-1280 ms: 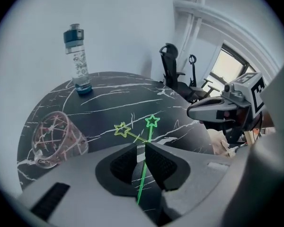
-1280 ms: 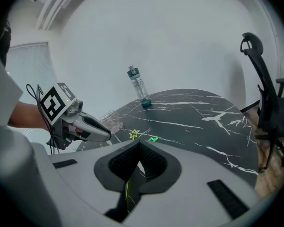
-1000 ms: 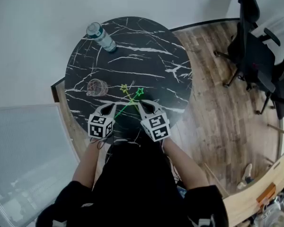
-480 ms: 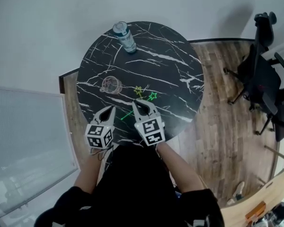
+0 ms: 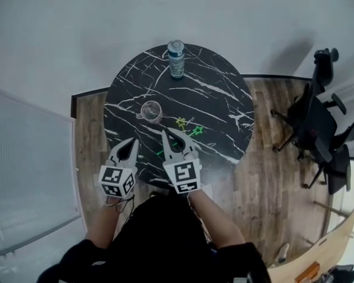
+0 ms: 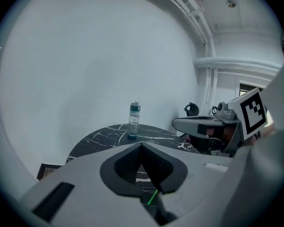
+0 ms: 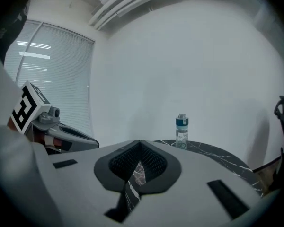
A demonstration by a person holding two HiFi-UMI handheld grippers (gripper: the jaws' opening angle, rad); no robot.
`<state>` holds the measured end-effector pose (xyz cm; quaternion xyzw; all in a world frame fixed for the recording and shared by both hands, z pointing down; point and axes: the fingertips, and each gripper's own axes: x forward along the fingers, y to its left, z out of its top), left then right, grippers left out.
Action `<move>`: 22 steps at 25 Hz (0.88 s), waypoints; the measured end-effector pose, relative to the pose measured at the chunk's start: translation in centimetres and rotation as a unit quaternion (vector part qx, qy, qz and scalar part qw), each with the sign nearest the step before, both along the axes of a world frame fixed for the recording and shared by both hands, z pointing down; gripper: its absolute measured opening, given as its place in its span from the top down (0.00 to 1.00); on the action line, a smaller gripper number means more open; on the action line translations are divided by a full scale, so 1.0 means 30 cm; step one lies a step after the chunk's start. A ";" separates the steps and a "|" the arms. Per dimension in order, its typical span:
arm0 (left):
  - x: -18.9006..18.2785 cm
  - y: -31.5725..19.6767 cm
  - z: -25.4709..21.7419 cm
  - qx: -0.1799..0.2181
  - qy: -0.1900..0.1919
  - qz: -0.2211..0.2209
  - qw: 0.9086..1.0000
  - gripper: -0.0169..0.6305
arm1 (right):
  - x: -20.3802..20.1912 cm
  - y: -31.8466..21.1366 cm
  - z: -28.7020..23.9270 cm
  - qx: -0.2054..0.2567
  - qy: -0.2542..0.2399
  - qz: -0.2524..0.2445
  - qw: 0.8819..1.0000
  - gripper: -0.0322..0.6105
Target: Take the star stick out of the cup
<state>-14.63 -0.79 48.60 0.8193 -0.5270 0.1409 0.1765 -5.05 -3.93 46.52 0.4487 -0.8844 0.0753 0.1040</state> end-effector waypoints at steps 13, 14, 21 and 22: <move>-0.082 0.158 -0.364 0.138 0.036 -0.002 0.990 0.97 | -0.059 0.211 -0.426 0.132 -0.003 0.040 0.990 0.96; -0.073 0.174 -0.386 0.145 0.038 0.003 0.989 0.97 | -0.055 0.231 -0.457 0.142 -0.003 0.044 0.989 0.96; -0.048 0.223 -0.521 0.193 0.039 0.023 0.980 0.97 | -0.027 0.333 -0.597 0.183 -0.011 0.072 0.980 0.96; -0.049 0.226 -0.532 0.197 0.039 0.023 0.979 0.97 | -0.019 0.341 -0.607 0.187 -0.011 0.076 0.979 0.96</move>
